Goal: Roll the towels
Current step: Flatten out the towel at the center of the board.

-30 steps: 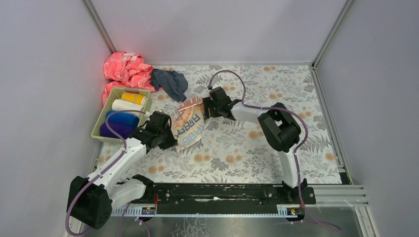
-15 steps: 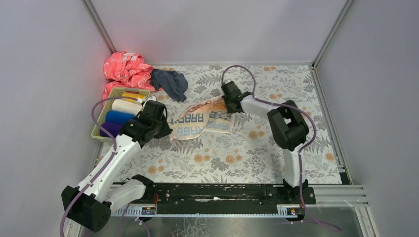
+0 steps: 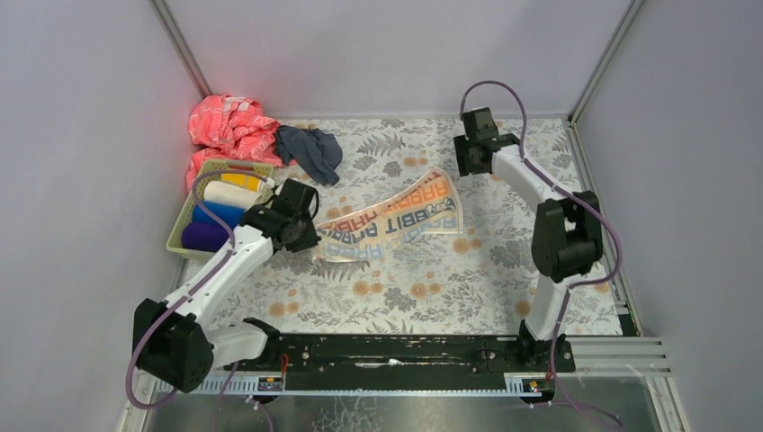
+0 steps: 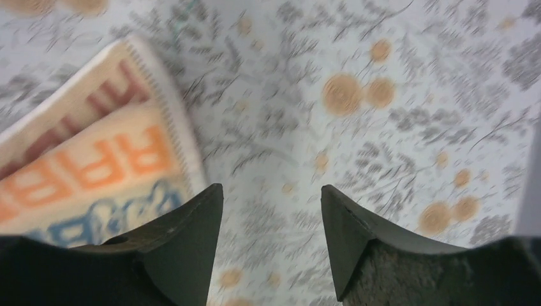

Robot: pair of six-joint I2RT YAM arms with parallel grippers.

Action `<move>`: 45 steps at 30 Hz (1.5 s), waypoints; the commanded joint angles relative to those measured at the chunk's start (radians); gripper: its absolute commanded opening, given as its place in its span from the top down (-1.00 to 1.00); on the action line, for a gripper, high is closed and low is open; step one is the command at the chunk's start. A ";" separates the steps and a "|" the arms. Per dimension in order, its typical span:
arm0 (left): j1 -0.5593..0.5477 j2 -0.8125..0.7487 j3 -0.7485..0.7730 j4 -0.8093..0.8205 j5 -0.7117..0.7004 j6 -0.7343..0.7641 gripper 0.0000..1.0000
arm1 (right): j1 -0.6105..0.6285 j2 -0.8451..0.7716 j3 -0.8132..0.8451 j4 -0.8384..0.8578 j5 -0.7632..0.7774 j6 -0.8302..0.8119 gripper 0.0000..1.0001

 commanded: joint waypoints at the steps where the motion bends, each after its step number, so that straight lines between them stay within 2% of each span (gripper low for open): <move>1: 0.006 0.031 -0.031 0.079 0.013 0.014 0.78 | 0.024 -0.147 -0.149 -0.046 -0.174 0.170 -0.27; 4: 0.007 0.035 -0.051 0.092 0.004 0.015 0.76 | 0.028 -0.207 -0.284 -0.024 -0.252 0.254 -0.19; 10: 0.007 0.044 -0.065 0.098 -0.048 0.023 0.74 | 0.074 -0.272 -0.453 0.024 -0.257 0.363 -0.07; 21: 0.007 0.031 -0.082 0.126 -0.051 0.029 0.74 | 0.114 -0.223 -0.508 0.121 -0.155 0.481 -0.01; 34: 0.007 0.029 -0.091 0.133 -0.059 0.029 0.74 | 0.124 -0.144 -0.560 0.088 -0.106 0.491 0.16; 39: 0.008 0.032 -0.091 0.132 -0.069 0.023 0.73 | 0.120 -0.137 -0.567 0.052 -0.056 0.472 0.57; 43: 0.017 0.042 -0.087 0.127 -0.076 0.008 0.72 | 0.068 -0.202 -0.581 0.033 -0.044 0.445 0.94; 45: 0.021 0.056 -0.085 0.129 -0.077 0.000 0.72 | 0.031 -0.242 -0.577 0.016 -0.037 0.423 1.00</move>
